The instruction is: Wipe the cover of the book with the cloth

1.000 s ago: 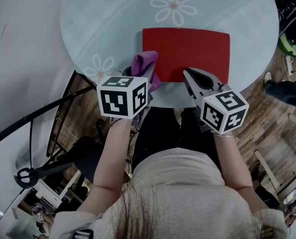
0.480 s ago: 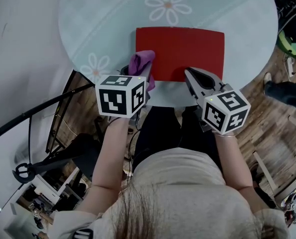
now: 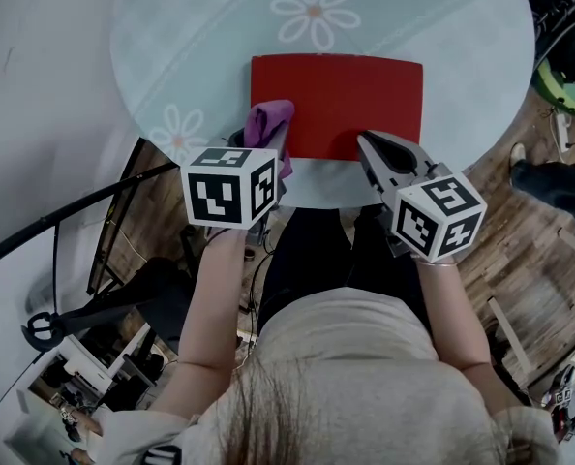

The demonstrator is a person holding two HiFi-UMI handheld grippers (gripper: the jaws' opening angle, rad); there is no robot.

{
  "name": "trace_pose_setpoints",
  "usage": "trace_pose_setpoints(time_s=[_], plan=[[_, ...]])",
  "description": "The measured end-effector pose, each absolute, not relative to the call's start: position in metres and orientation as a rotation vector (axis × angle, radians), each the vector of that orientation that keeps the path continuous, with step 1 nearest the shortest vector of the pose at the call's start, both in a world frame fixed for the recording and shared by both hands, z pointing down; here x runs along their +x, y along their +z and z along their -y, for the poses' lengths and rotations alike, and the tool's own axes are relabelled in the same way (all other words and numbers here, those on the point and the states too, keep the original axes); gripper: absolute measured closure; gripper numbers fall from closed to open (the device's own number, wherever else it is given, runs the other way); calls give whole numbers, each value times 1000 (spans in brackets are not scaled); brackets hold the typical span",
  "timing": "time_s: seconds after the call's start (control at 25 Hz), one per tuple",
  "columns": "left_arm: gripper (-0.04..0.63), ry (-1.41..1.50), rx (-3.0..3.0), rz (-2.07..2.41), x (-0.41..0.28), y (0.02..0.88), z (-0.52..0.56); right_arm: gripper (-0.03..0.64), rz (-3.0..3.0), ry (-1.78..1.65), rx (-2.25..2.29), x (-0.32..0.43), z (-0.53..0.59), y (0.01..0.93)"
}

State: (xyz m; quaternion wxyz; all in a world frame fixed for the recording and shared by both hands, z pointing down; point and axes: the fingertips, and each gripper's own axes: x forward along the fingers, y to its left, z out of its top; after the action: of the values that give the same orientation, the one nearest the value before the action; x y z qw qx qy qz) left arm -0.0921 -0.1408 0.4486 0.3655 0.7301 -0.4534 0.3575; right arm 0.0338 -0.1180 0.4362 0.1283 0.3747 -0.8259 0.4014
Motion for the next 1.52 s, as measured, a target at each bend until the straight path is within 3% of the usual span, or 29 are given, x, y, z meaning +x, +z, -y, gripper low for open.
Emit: trace_pose_setpoints(time_s=[1.52], plan=[[485,814,1860,1106,0,449,141,594,2385,1146,1054,87,125,438]])
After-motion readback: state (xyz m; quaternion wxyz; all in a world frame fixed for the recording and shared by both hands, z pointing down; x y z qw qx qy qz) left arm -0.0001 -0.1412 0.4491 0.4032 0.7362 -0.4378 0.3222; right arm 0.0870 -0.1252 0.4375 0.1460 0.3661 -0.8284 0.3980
